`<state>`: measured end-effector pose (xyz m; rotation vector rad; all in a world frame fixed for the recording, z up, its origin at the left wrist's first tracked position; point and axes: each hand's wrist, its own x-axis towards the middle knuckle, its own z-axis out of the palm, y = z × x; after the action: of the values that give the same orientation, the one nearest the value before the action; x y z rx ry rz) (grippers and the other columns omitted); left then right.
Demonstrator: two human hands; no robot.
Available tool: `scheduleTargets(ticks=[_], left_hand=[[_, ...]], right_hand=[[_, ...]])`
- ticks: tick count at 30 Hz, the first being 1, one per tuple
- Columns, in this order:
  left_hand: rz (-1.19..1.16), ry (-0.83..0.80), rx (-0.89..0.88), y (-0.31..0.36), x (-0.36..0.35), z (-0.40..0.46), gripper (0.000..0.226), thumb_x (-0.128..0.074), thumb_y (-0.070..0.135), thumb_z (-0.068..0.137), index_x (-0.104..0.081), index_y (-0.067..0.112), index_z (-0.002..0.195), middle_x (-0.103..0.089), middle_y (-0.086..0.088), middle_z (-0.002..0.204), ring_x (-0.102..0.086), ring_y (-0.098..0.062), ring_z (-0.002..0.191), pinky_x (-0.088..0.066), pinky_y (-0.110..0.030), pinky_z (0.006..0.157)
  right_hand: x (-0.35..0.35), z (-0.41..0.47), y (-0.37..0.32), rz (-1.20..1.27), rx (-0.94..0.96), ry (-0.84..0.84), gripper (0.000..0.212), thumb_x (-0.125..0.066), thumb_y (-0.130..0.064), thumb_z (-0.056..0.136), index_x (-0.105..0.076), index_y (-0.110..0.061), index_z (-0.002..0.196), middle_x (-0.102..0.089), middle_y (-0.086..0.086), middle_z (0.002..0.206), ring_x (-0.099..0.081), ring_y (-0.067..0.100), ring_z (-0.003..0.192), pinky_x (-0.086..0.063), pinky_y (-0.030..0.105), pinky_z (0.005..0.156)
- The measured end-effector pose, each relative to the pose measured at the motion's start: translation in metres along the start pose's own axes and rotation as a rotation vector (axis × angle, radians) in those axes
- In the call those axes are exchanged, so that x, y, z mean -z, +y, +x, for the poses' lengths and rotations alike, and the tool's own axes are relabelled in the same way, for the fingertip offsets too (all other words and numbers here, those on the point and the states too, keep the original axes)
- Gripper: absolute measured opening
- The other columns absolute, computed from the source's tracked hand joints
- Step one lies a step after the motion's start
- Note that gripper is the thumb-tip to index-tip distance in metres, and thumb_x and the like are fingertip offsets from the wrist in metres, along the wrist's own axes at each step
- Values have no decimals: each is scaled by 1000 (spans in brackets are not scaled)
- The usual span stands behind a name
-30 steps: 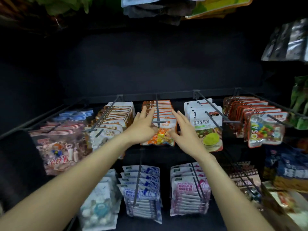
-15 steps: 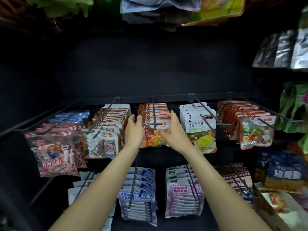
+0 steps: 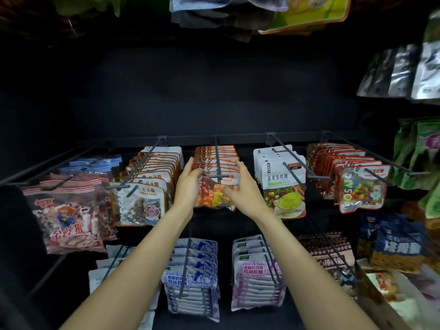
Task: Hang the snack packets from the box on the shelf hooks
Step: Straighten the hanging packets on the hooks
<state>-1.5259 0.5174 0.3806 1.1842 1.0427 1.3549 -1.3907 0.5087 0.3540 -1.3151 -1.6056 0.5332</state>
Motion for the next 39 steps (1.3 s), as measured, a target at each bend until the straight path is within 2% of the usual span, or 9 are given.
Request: scheduleTargets(ticks=[5,11,18,25,28,30,32,35,39], left_hand=[[30,-11,-36,1,-1,-3,50,-37,10,100,-28,24,148,-55,4,113,-61,-5,83,-52,-17,59],[65,-20,-63,1,0,0,51,-37,11,102,-25,24,150,-47,6,121,-58,-2,88,-51,-20,66],[79,-13,-29,1,0,2,49,-36,15,102,-27,24,149,-50,7,114,-59,1,79,-49,-11,52],[117,5,-11,2,3,8,48,-40,24,101,-29,25,148,-51,-1,137,-62,-11,101,-50,-22,72],[195,17,-33,4,5,10,49,-40,30,101,-29,25,148,-47,2,140,-59,-10,103,-50,-24,77],[327,32,-110,9,5,9,49,-37,32,101,-27,26,148,-39,4,147,-51,-13,120,-46,-34,98],[555,35,-249,15,4,8,48,-33,30,103,-26,23,149,-27,4,155,-29,-14,140,-25,-37,116],[838,7,-406,24,3,18,45,-28,27,104,-29,19,148,-24,5,156,-15,-10,145,-14,-30,115],[1116,-141,-382,29,0,41,47,-21,28,104,-27,17,149,-22,2,157,-12,-13,146,-11,-35,119]], right_hand=[[-2,1,3,-36,-2,10,76,-61,-13,90,-15,-14,151,-16,7,159,-1,14,147,-12,22,109],[1,2,4,-39,12,66,67,-57,-15,93,-24,-12,150,-17,6,159,-12,12,146,-16,19,108],[5,2,-3,-31,25,77,55,-44,-30,100,-26,-16,150,-22,1,157,-20,12,144,-20,26,113],[8,2,-1,-84,26,52,53,-38,-34,102,-25,-17,150,-20,2,158,-15,10,145,-16,21,109],[10,3,-1,-80,26,40,53,-40,-31,101,-24,-19,150,-17,2,159,-14,12,146,-20,30,116],[11,4,-1,-79,27,36,53,-40,-30,101,-24,-20,150,-16,2,159,-14,12,146,-21,33,116],[11,4,-1,-106,36,32,52,-39,-32,101,-24,-21,150,-15,2,159,-14,12,146,-19,29,113],[13,5,-4,-148,32,50,51,-34,-38,102,-26,-23,150,-15,0,159,-15,12,145,-18,27,109],[28,22,-19,-345,103,131,47,-25,-31,104,-27,-20,150,-17,-3,159,-13,12,146,-13,30,116]])
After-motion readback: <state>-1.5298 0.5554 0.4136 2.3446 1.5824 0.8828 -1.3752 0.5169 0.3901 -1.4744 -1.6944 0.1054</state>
